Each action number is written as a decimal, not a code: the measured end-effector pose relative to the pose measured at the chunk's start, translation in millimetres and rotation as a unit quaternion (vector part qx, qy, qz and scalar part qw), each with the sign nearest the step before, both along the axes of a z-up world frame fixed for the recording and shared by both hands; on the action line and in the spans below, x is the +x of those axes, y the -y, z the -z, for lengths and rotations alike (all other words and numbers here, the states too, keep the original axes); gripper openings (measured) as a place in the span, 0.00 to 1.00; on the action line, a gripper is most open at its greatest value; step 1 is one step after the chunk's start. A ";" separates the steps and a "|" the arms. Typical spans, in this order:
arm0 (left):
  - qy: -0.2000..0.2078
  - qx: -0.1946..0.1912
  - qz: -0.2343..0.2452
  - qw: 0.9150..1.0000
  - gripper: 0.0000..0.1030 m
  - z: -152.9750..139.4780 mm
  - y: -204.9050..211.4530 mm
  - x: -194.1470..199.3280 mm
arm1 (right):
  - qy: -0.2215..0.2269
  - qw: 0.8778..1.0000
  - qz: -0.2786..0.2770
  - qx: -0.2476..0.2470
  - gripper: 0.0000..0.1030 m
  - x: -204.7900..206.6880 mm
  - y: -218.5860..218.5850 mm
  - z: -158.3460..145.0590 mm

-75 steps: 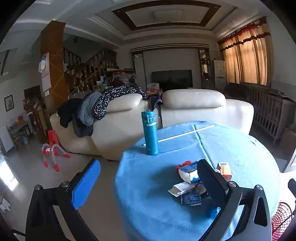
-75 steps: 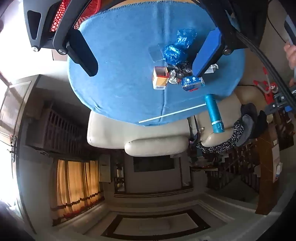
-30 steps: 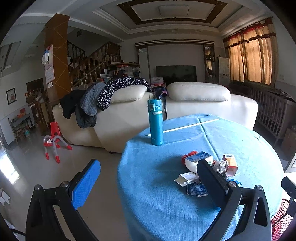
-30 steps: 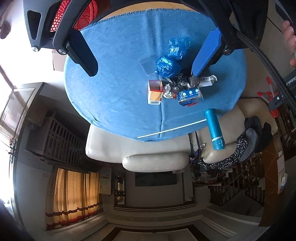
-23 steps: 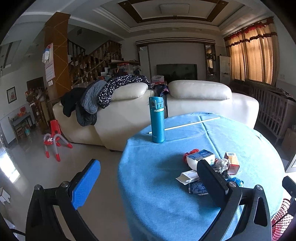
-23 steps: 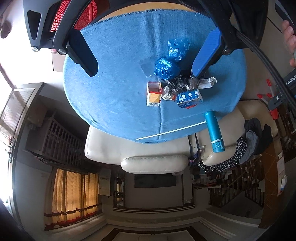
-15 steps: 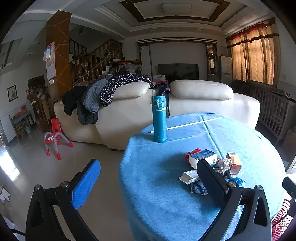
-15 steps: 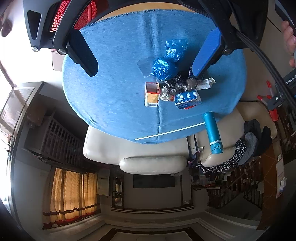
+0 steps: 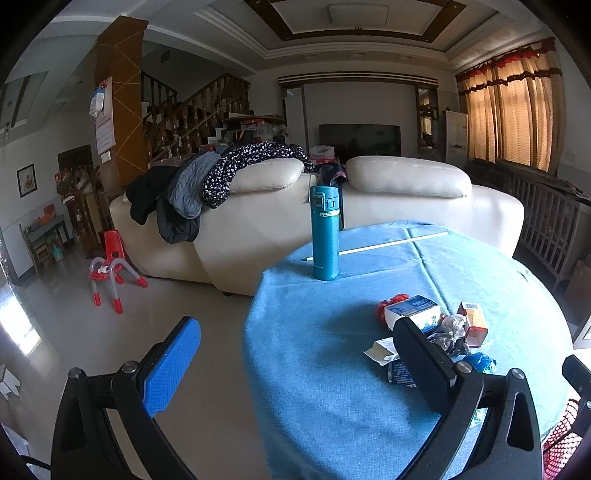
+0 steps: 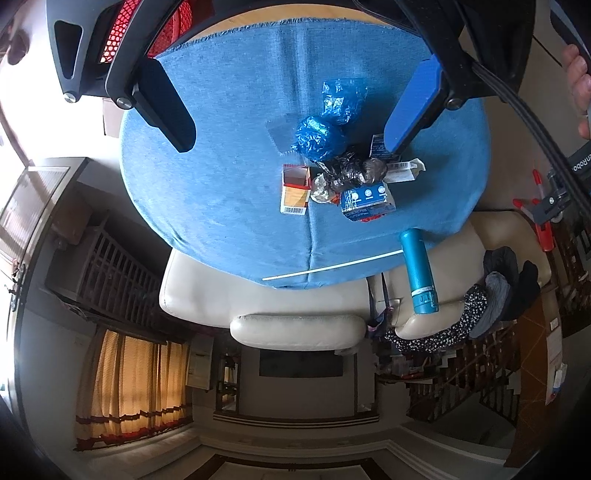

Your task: Collect trash

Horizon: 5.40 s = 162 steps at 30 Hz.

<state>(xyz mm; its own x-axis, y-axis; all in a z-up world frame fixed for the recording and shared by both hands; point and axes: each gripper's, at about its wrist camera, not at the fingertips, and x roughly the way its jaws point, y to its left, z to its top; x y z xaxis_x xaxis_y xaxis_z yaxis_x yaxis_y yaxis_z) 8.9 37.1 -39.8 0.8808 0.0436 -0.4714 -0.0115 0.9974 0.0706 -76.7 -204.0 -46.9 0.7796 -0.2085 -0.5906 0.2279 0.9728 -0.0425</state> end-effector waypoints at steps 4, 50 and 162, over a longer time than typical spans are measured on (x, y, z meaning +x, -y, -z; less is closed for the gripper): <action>0.000 0.000 0.000 1.000 1.00 0.3 0.1 0.4 | -0.002 1.000 -0.003 -0.001 1.00 2.0 -1.9 0.3; -0.183 -0.004 0.151 0.971 1.00 88.2 24.9 123.1 | -0.125 0.987 -0.030 0.094 1.00 77.8 25.4 77.4; -0.257 -0.053 0.362 0.894 0.69 122.8 88.0 108.8 | -0.098 0.976 -0.058 0.188 0.66 81.3 167.9 108.8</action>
